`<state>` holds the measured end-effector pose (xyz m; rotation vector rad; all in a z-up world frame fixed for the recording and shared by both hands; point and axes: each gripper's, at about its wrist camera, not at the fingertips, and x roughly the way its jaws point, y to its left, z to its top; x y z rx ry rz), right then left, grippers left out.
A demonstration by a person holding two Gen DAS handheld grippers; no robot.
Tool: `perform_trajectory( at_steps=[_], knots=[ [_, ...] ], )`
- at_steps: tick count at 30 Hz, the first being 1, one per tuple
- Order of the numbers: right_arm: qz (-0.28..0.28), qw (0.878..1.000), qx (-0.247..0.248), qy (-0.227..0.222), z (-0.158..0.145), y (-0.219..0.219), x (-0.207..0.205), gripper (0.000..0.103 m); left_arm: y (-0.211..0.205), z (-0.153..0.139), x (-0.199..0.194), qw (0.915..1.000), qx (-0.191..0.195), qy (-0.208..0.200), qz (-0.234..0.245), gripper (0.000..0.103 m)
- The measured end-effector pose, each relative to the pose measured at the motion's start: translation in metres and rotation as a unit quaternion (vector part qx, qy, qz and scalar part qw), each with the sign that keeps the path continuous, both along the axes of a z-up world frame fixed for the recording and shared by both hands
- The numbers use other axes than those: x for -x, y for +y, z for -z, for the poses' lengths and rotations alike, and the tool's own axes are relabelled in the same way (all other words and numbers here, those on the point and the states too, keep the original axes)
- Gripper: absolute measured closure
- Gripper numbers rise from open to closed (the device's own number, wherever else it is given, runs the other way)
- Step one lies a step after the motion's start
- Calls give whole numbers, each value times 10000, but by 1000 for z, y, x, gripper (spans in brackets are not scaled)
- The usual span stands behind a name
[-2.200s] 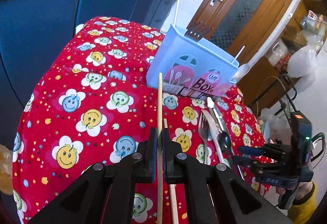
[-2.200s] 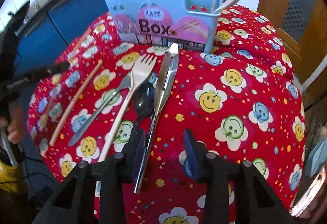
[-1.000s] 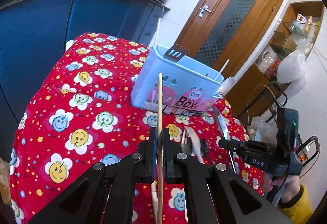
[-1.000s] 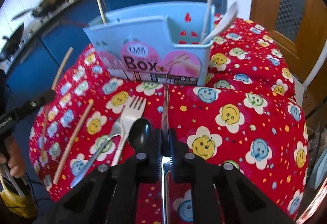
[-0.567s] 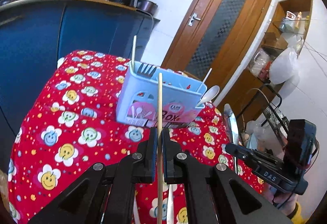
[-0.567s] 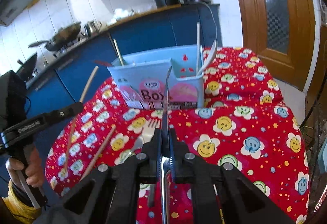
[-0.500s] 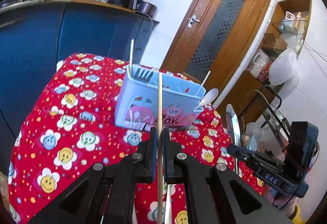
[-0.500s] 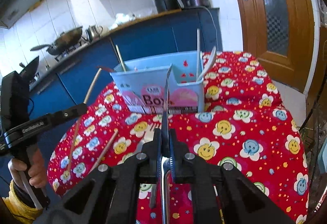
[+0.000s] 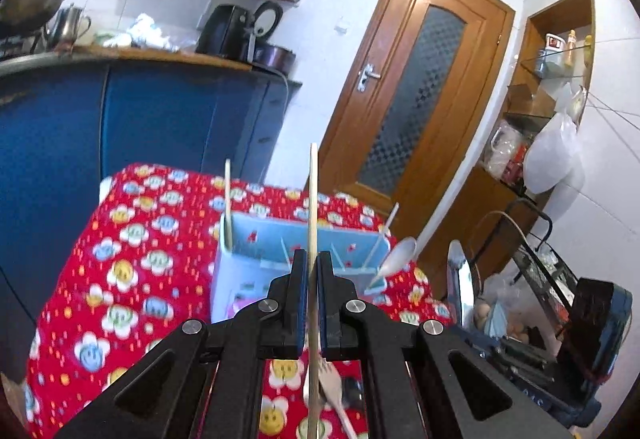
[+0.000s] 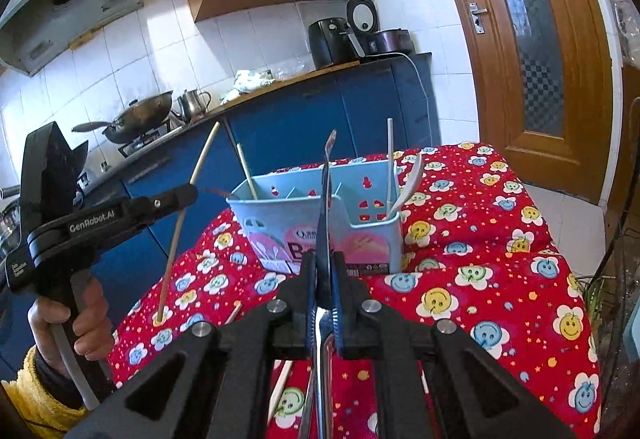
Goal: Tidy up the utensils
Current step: 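Lift the chopstick and knife and carry them over the blue box with both tools, then lower the chopstick and knife into the box and open both tools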
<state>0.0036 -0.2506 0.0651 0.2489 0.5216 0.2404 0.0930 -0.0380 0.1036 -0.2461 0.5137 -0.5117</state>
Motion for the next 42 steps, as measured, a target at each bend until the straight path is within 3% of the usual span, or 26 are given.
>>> perform_trajectory(
  at_steps=[12, 24, 35, 42],
  knots=[
    [64, 9998, -132, -106, -5, -11, -21, 94, -12, -26, -41, 9957, 179, -826, -388, 99],
    [0, 9982, -9, -593, -32, -8, -53, 94, -22, -25, -71, 9817, 293, -1550, -1065, 99],
    [260, 9909, -307, -1287, -46, -19, -105, 94, -29, 4, -87, 9771, -52, -1593, -1411, 99],
    [514, 9844, 96, -1679, -34, -9, -143, 94, -32, 16, -88, 9769, -125, -1562, -1453, 99]
  ],
)
